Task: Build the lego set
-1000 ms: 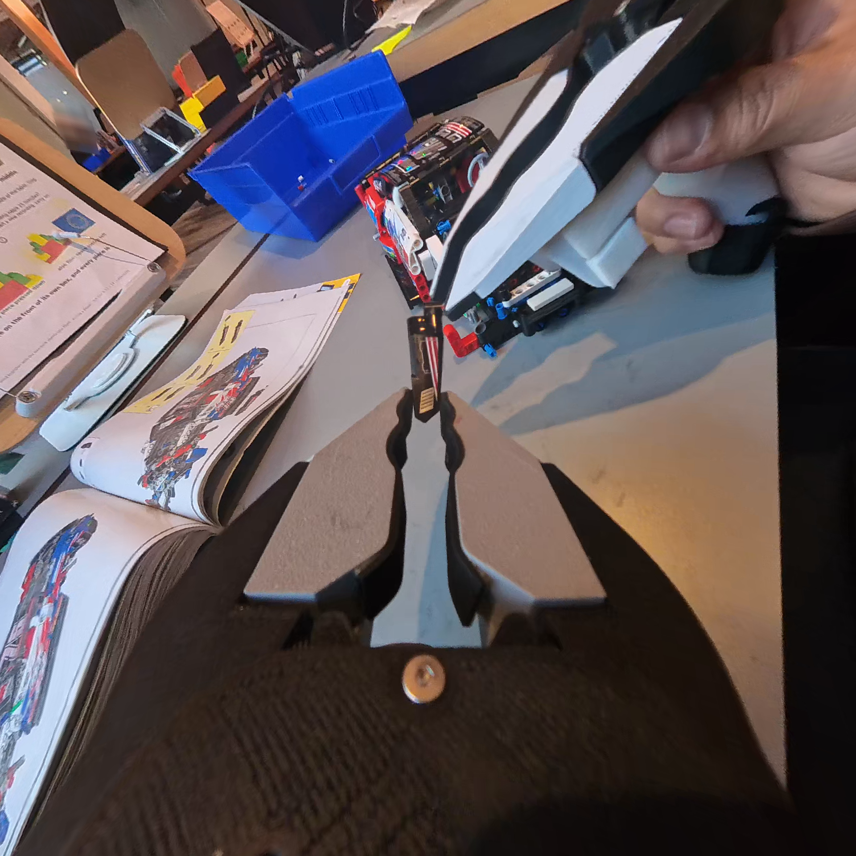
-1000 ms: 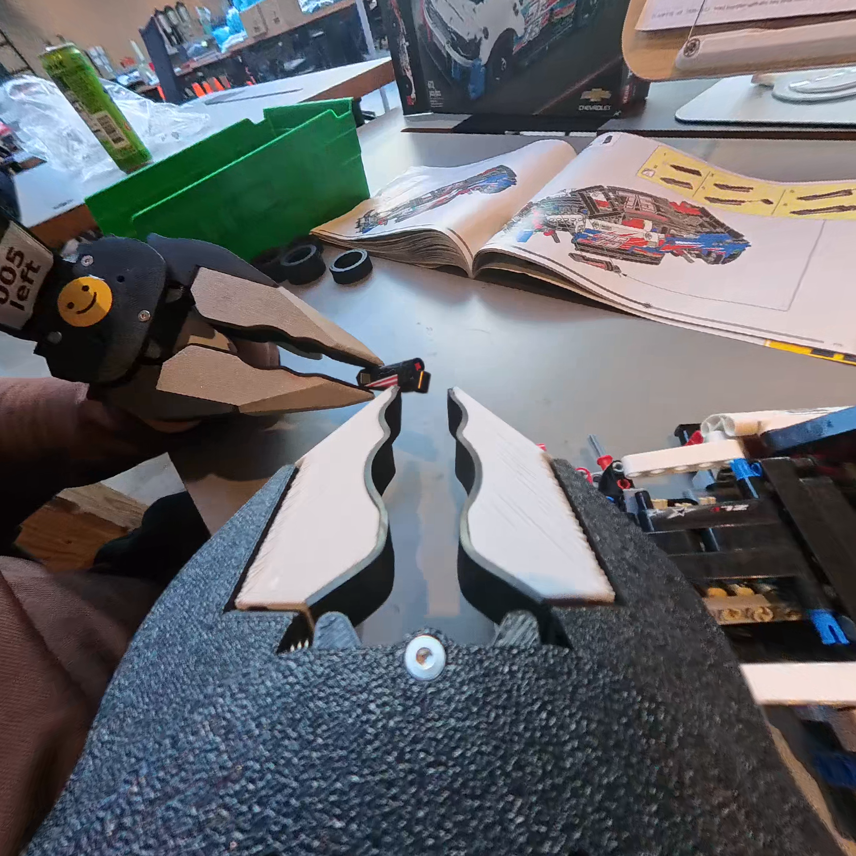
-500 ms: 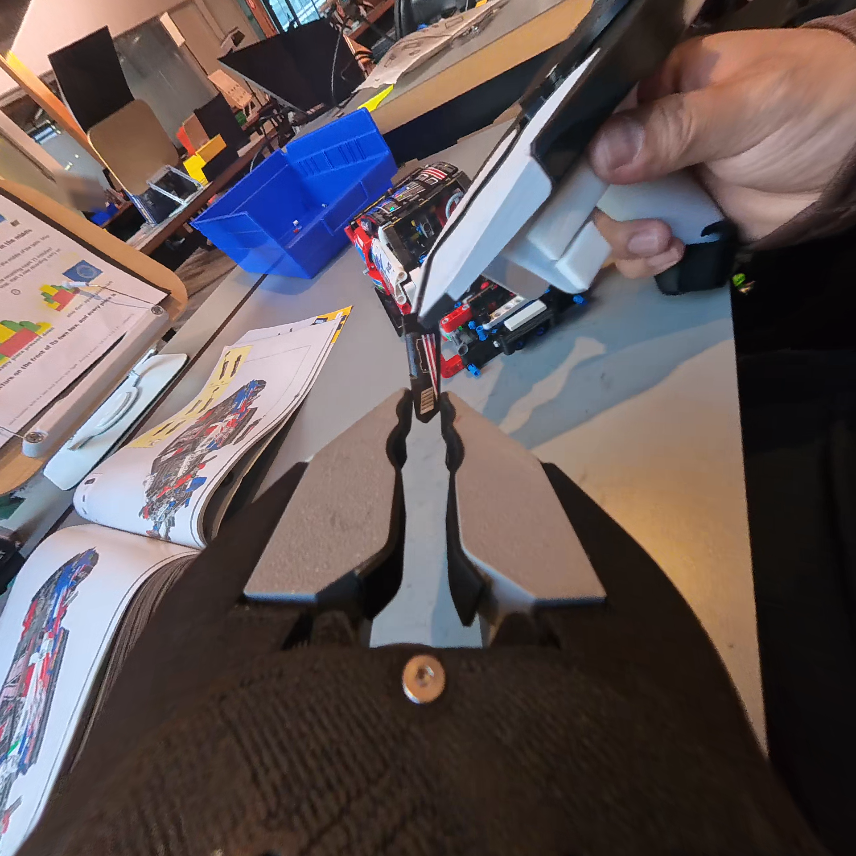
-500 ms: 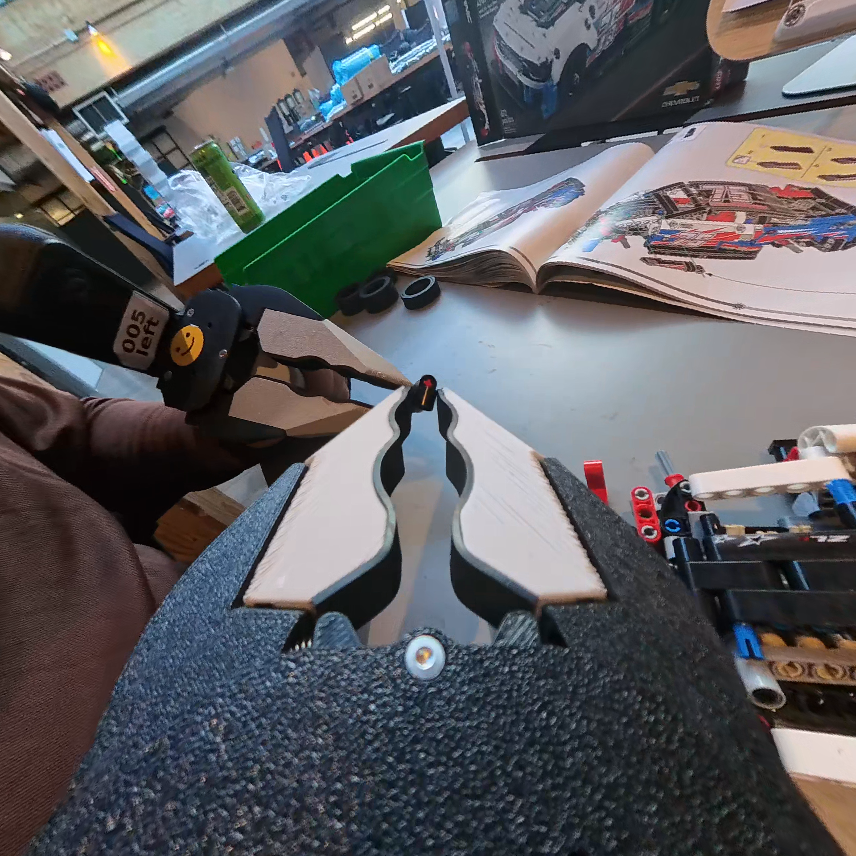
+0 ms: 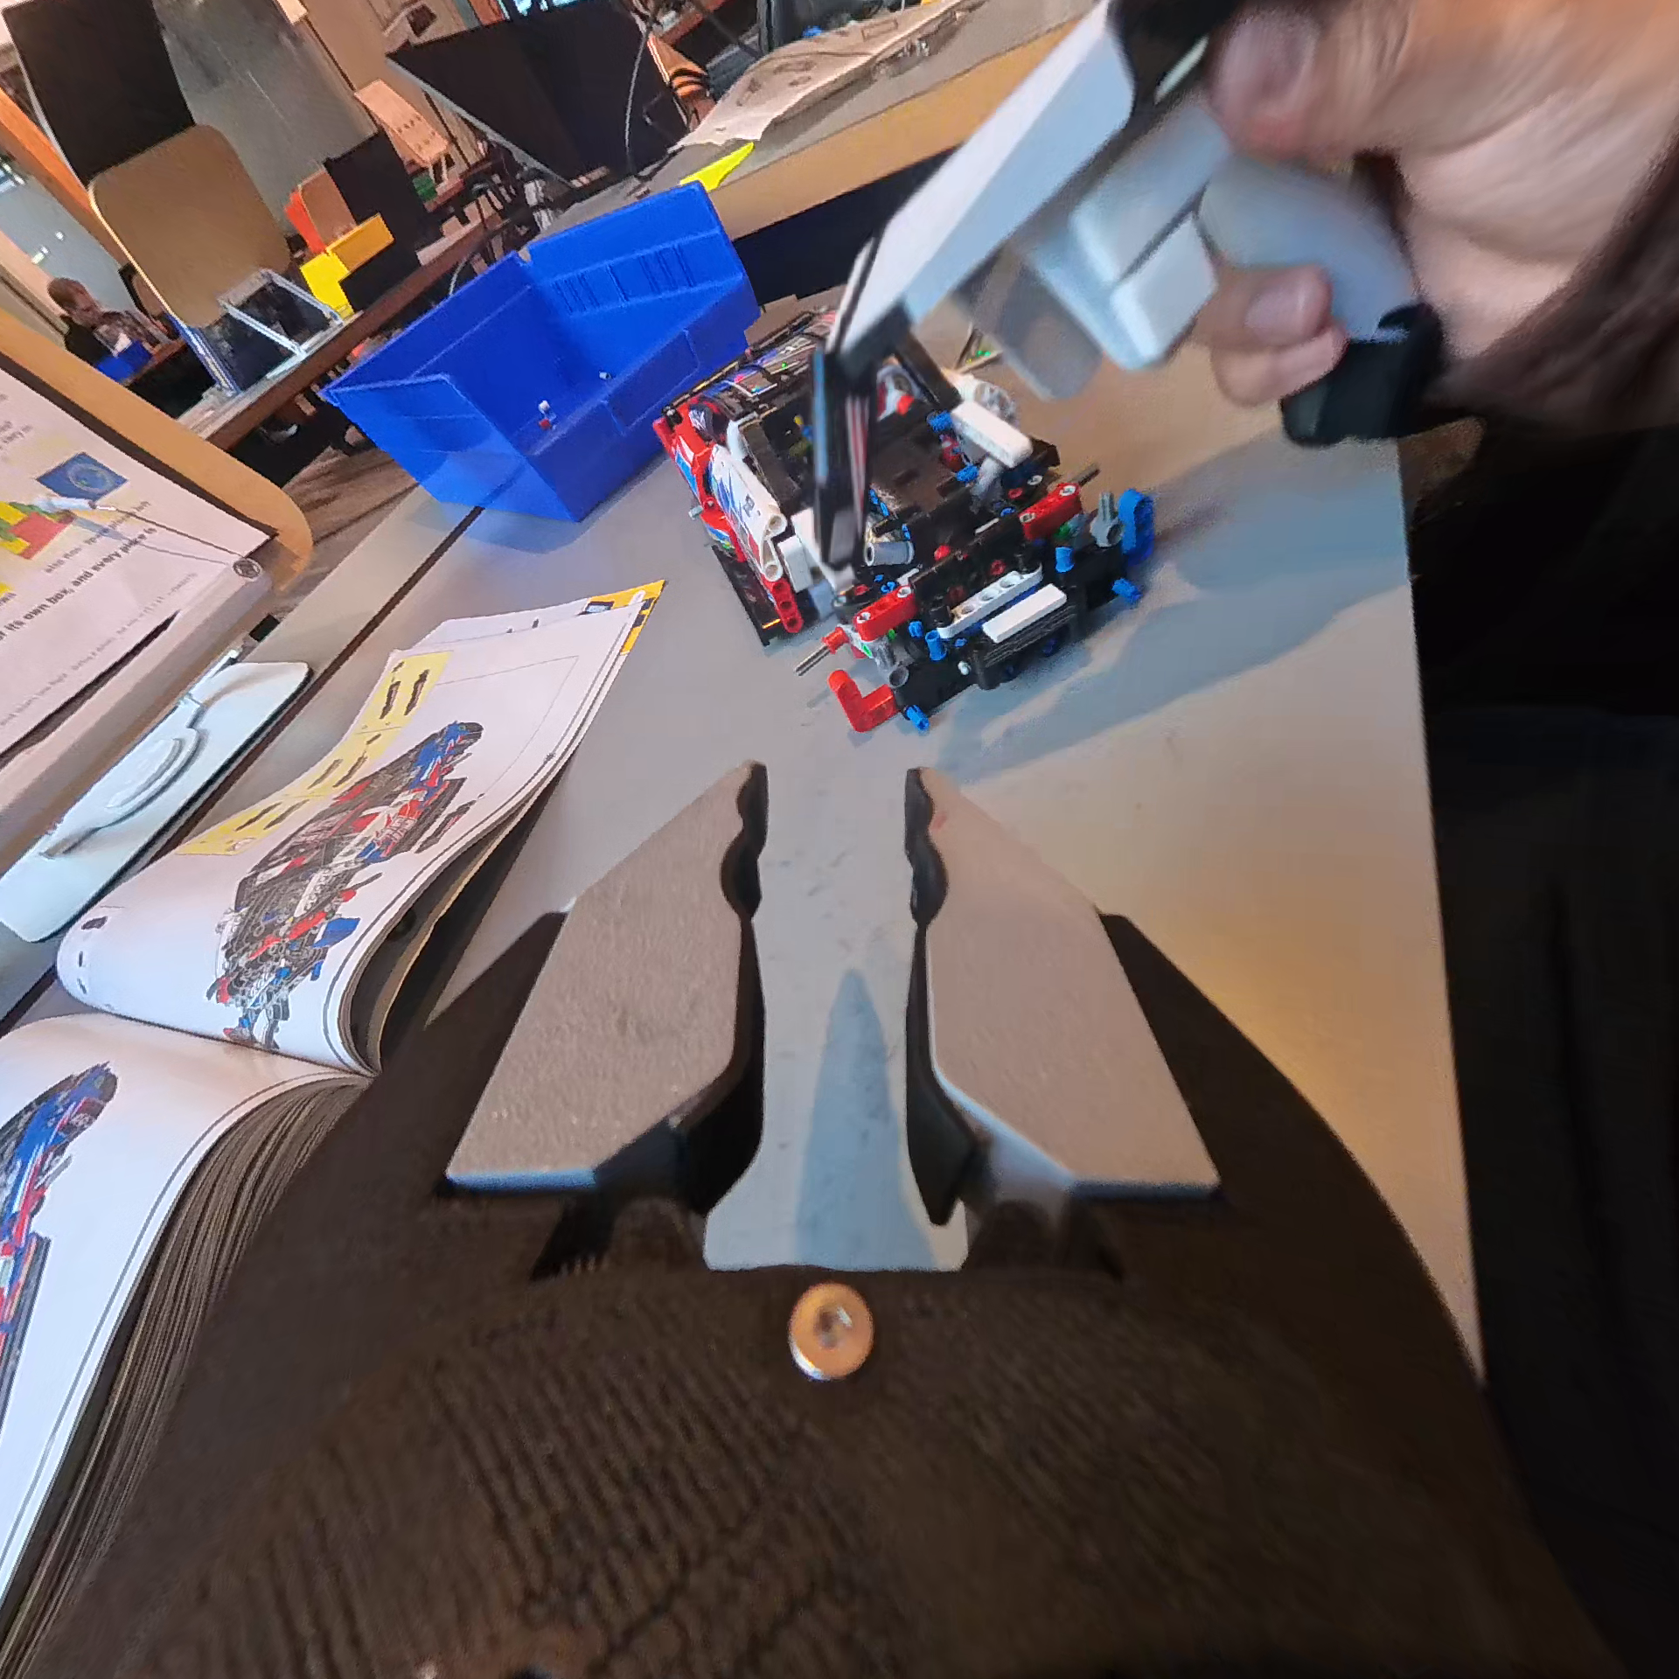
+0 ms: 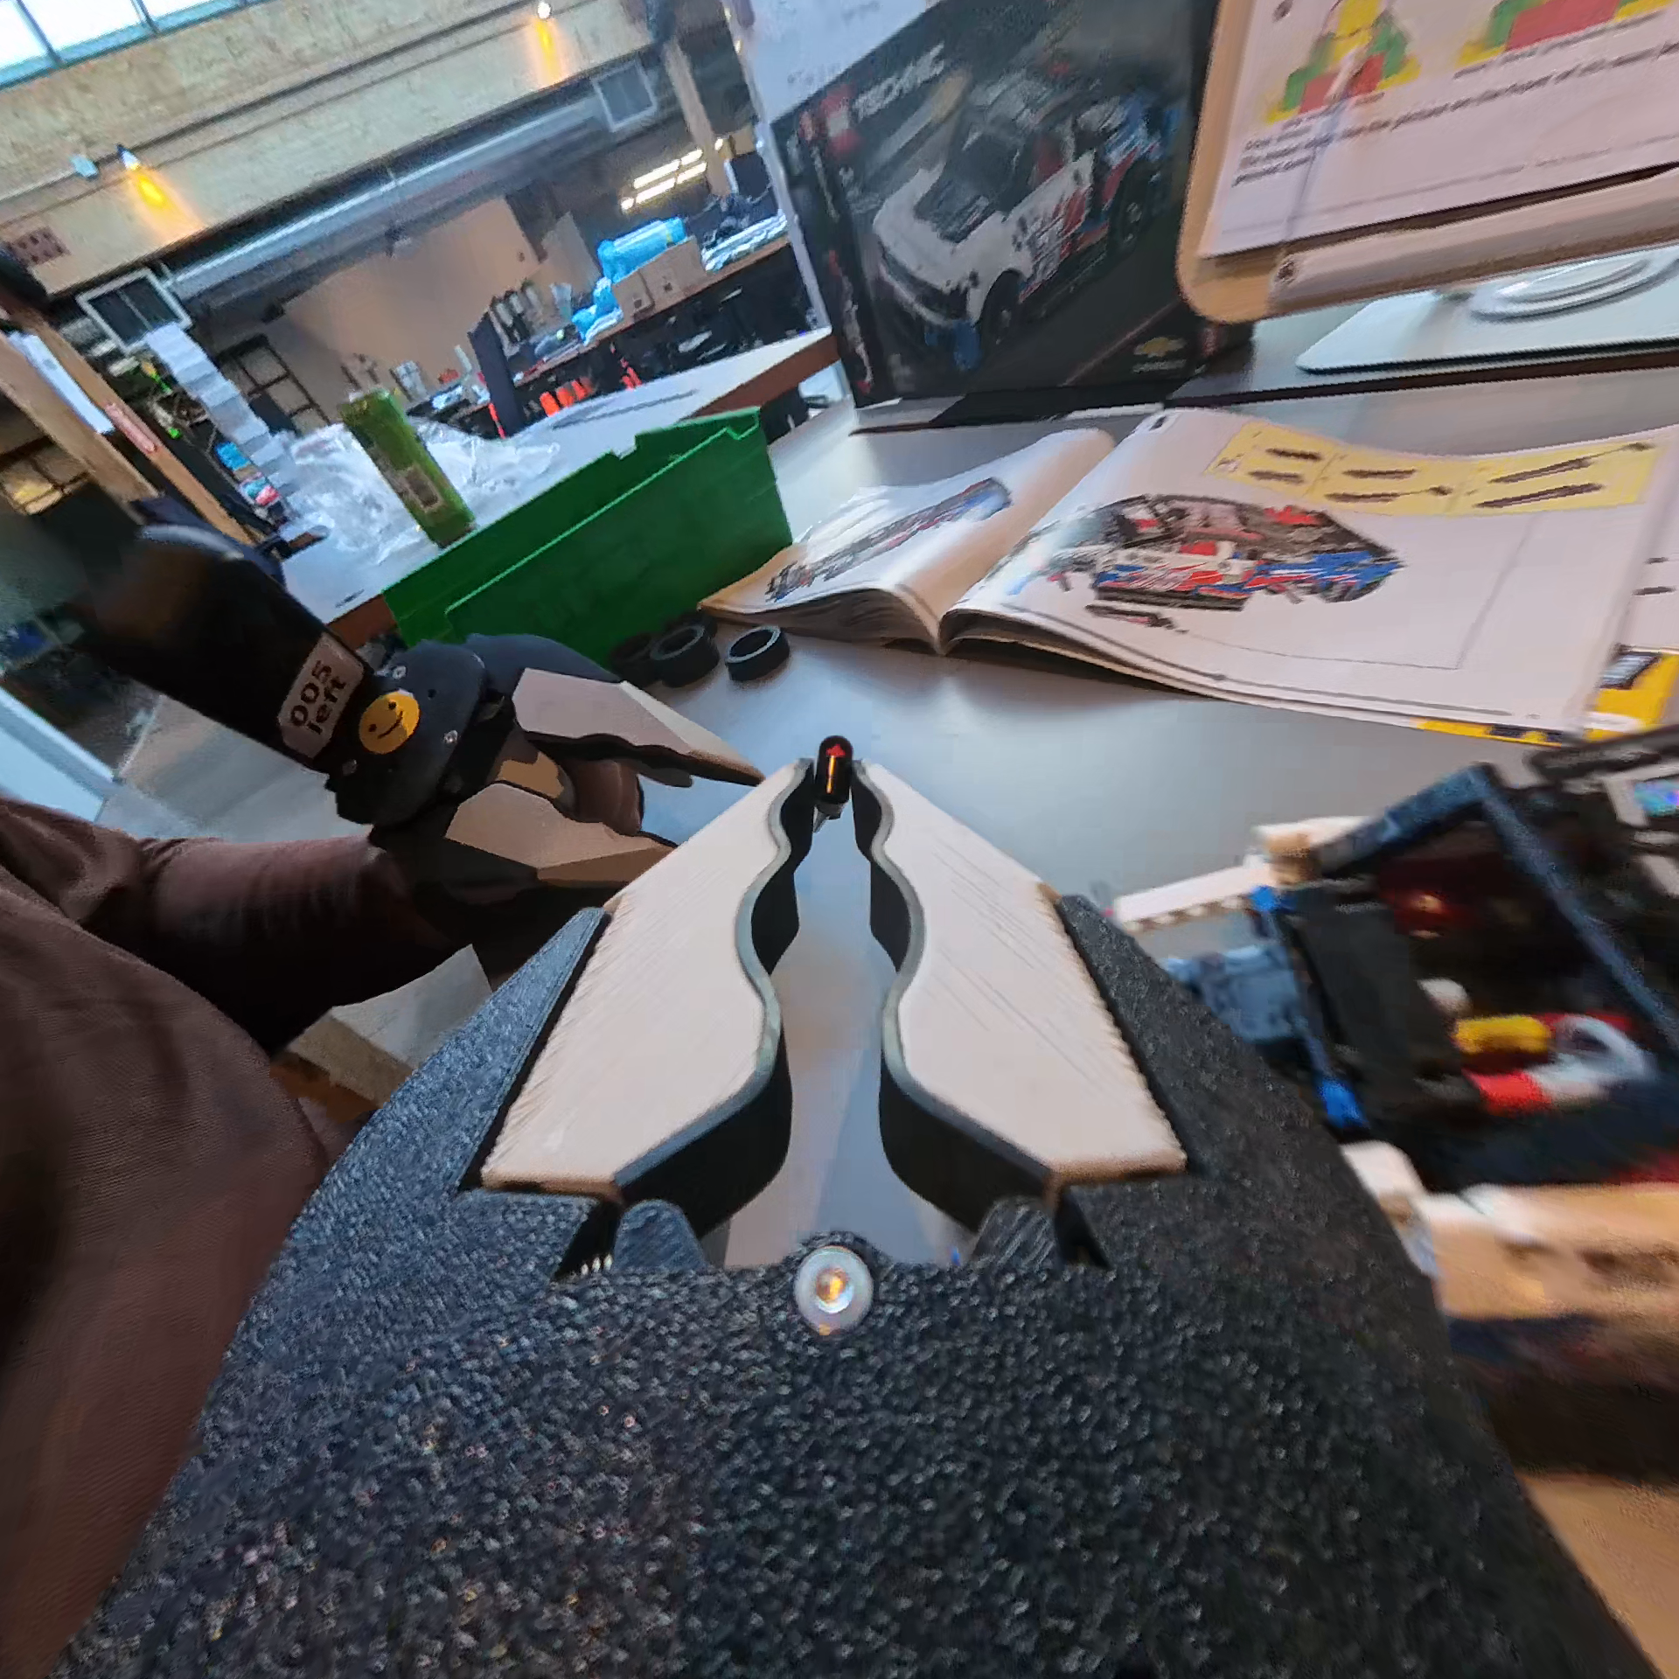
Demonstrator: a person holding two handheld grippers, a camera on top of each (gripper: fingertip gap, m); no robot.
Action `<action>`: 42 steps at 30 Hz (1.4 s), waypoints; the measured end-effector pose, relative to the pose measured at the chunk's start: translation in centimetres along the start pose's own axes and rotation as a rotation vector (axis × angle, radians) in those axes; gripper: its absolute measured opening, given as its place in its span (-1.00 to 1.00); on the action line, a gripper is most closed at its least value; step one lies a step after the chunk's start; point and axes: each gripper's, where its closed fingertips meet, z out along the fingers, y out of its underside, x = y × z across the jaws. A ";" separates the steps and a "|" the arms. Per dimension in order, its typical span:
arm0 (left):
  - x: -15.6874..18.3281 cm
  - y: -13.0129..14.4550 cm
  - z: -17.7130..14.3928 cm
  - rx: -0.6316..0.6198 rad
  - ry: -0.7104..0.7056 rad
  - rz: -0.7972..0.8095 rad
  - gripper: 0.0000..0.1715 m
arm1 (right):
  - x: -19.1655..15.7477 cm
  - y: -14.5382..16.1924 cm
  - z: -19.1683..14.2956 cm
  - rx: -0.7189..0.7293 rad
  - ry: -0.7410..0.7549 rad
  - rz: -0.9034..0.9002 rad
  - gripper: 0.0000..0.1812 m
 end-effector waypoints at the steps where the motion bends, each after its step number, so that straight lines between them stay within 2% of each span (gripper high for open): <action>1: 0.0 0.1 0.0 -0.006 0.000 0.000 -0.69 | 0.5 -0.4 -1.0 0.013 0.007 0.010 -0.91; 6: -0.2 0.6 0.4 -0.031 0.028 -0.033 -0.71 | 4.1 -0.1 -6.7 -0.016 0.051 0.072 -0.92; 10: -0.2 0.8 0.6 -0.044 0.071 -0.074 -0.71 | 6.6 0.8 -10.7 -0.045 0.027 0.259 -0.92; 13: 0.2 1.3 1.1 -0.083 0.106 -0.077 -0.71 | 7.4 1.6 -12.1 -0.058 -0.022 0.361 -0.92; 18: 0.0 1.4 2.4 -0.113 0.102 -0.060 -0.71 | 7.2 3.0 -11.0 -0.112 -0.107 0.453 -0.92; 22: -0.2 1.0 3.9 -0.114 0.142 -0.131 -0.69 | 6.6 3.5 -9.7 -0.156 -0.159 0.479 -0.92; 27: 0.2 -1.0 5.6 -0.047 0.151 -0.166 -0.72 | 6.0 3.6 -8.8 -0.166 -0.190 0.504 -0.92; 33: 2.6 -2.8 7.3 -0.019 0.183 -0.109 -0.73 | 6.1 3.9 -8.6 -0.170 -0.185 0.512 -0.92; 42: 3.3 -2.9 7.3 -0.018 0.159 -0.019 -0.76 | 7.0 4.1 -8.9 -0.115 -0.175 0.485 -0.92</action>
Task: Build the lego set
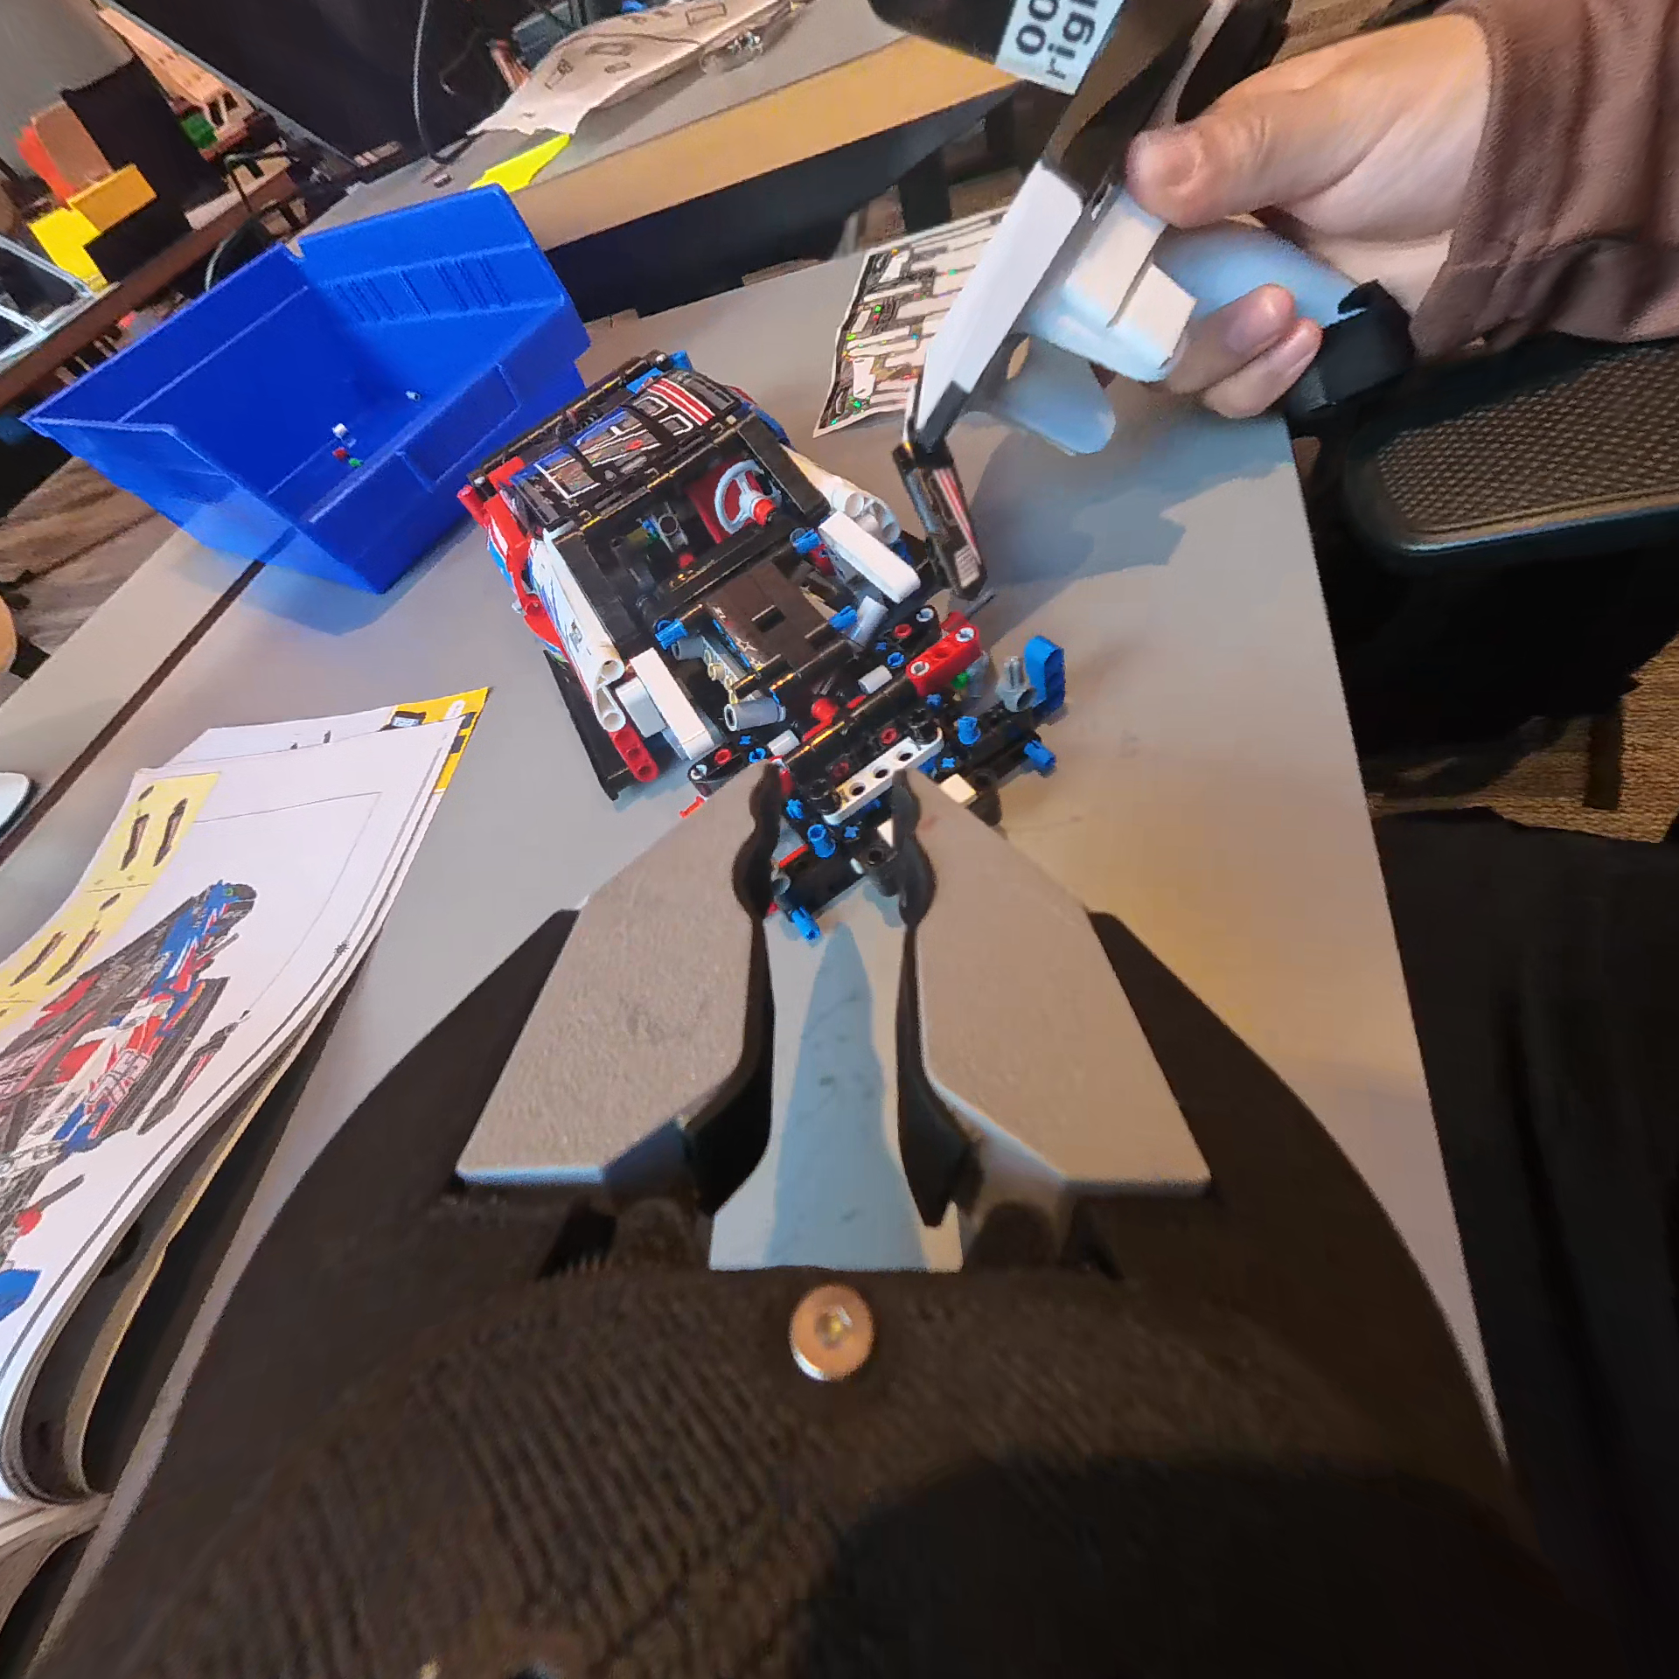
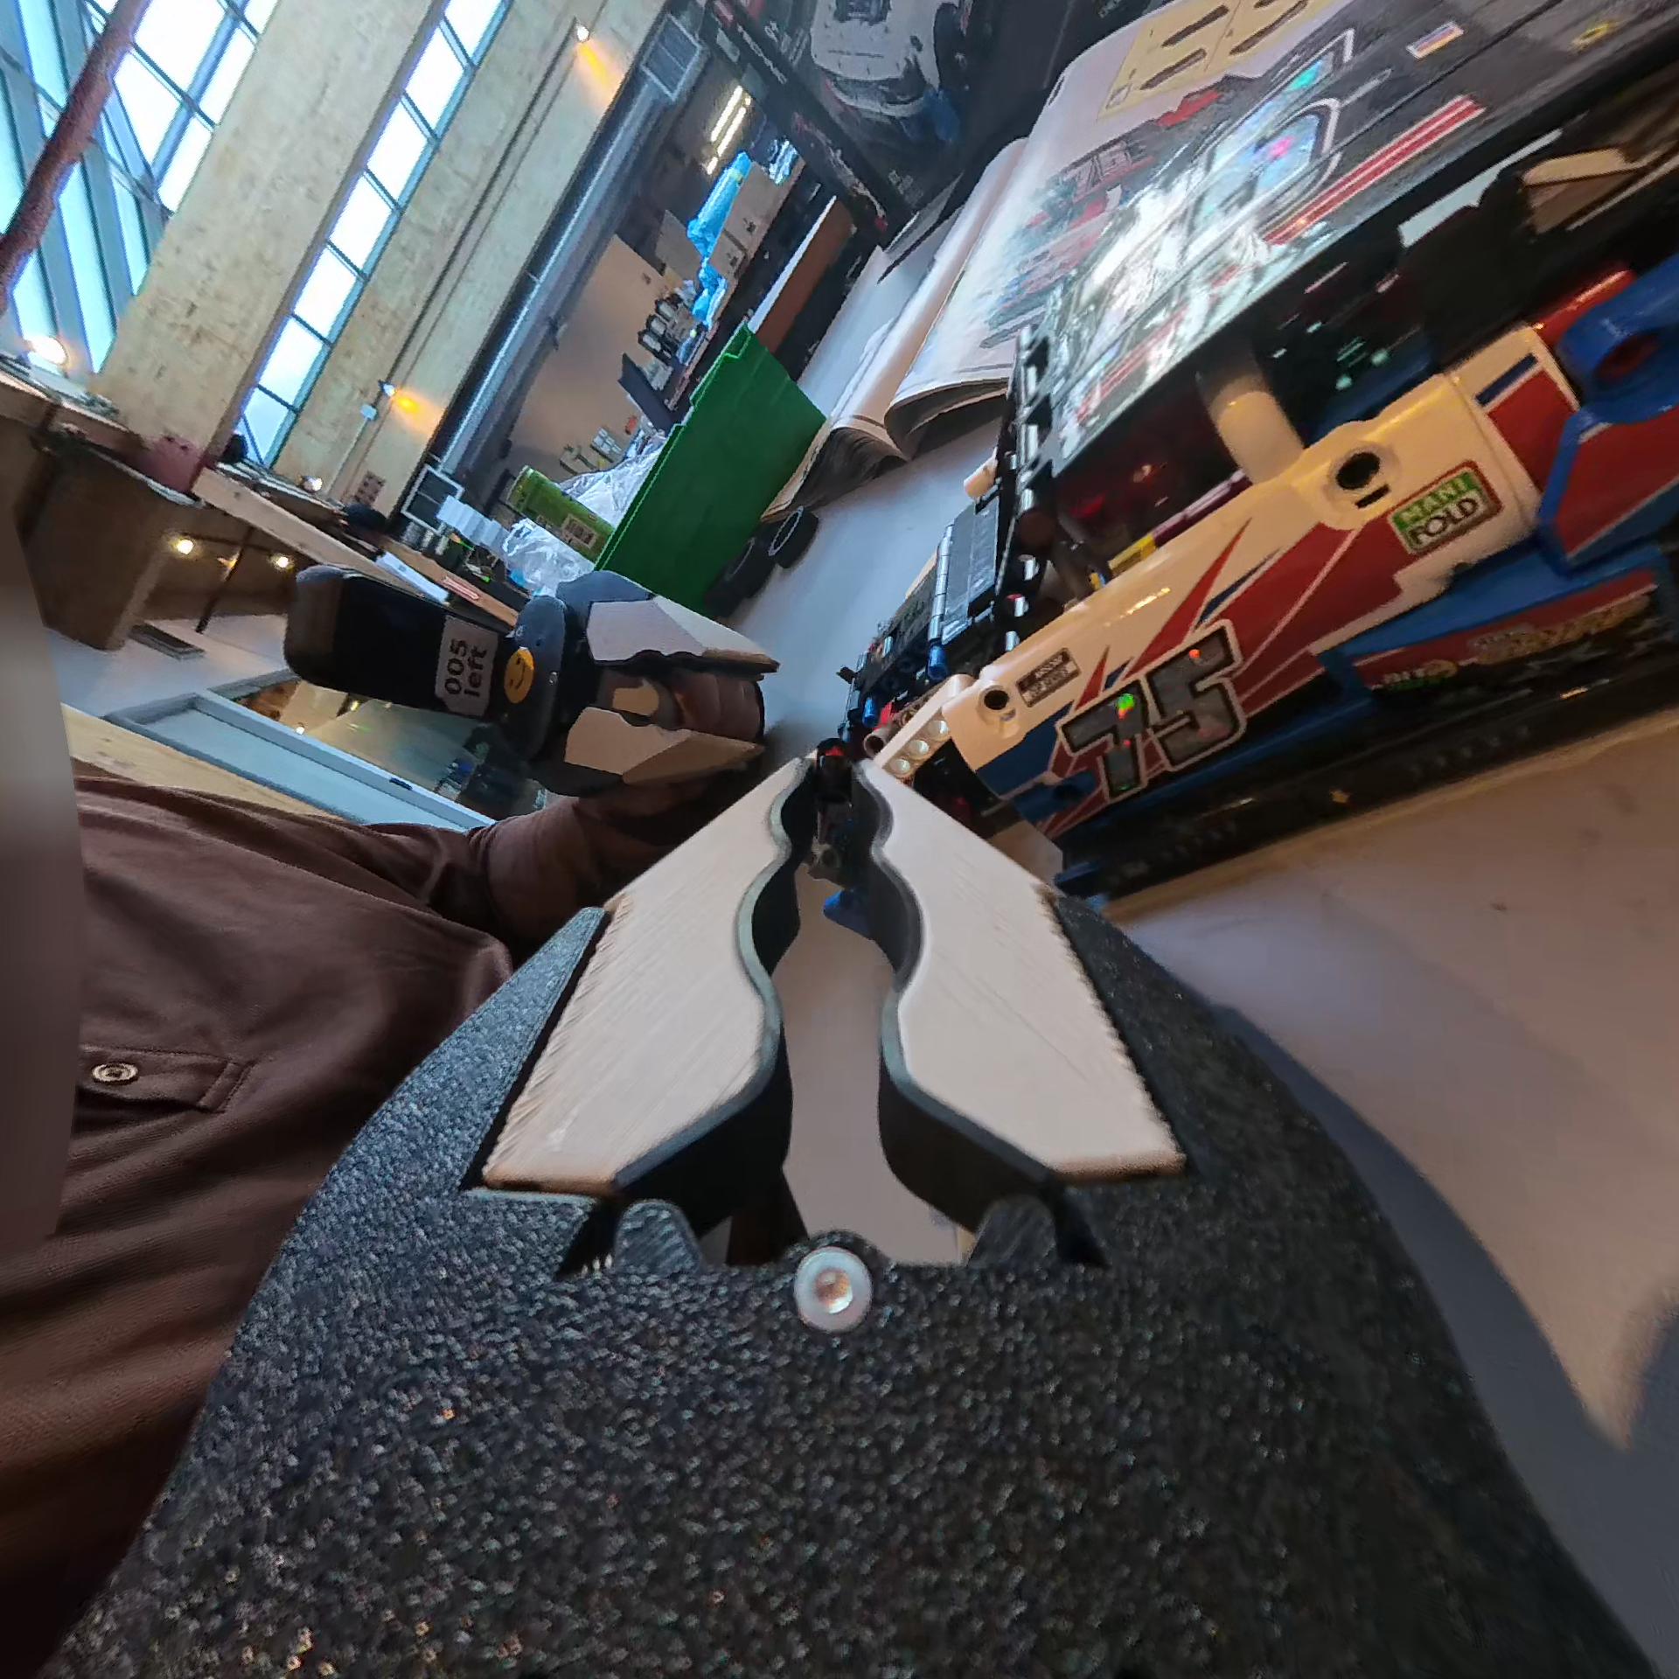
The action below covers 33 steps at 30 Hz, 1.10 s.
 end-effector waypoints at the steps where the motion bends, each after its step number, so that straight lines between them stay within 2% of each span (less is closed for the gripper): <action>1: -0.1 0.0 0.0 0.001 -0.005 -0.001 -0.76 | 0.0 -0.1 0.0 0.003 -0.006 0.000 -0.92; 4: 0.0 0.1 -0.2 -0.002 0.001 -0.009 -0.77 | 0.3 -0.2 -0.1 0.004 -0.001 -0.002 -0.92; 12: 0.6 0.9 -1.6 0.002 0.187 -0.093 -0.69 | -0.2 -0.3 -0.1 -0.002 -0.054 -0.001 -0.92; 17: -0.3 1.2 -2.9 0.044 0.229 -0.105 -0.71 | -1.0 -0.5 0.0 -0.008 -0.108 -0.043 -0.92; 28: -3.0 0.5 -4.4 0.150 0.314 -0.392 -0.71 | -2.7 -0.6 -0.2 -0.015 -0.227 -0.086 -0.92; 33: -3.3 0.7 -4.2 0.143 0.373 -0.473 -0.71 | -2.5 -1.6 -0.6 0.027 -0.242 -0.070 -0.92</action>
